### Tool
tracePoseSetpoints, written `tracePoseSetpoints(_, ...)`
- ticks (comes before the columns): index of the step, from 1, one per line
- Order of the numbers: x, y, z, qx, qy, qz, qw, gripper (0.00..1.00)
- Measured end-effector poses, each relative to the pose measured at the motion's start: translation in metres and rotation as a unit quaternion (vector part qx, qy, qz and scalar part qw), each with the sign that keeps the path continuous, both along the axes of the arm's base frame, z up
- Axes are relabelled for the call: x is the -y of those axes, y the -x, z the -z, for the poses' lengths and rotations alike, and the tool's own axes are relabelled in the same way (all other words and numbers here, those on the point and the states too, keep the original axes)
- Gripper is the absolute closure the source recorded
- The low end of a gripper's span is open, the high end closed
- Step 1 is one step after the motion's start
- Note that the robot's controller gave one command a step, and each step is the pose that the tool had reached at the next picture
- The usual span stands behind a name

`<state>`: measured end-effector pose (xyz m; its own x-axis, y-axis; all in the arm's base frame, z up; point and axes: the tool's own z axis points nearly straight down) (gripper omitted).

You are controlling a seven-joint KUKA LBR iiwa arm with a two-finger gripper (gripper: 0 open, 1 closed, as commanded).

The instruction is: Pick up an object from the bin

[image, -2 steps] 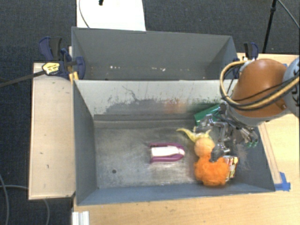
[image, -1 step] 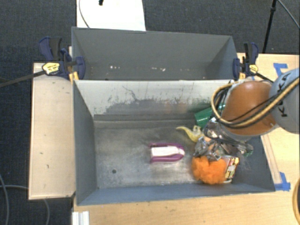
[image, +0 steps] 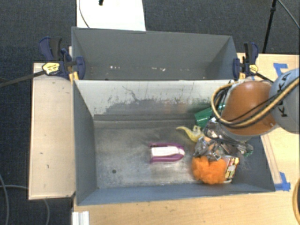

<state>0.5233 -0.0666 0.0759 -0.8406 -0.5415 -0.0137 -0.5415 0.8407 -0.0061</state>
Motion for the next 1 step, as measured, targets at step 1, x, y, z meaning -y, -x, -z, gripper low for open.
tracePoseSetpoints(1, 0.011, 0.0236, -0.0478, -0.0043, -0.001, 0.016, 0.9999, 1.0)
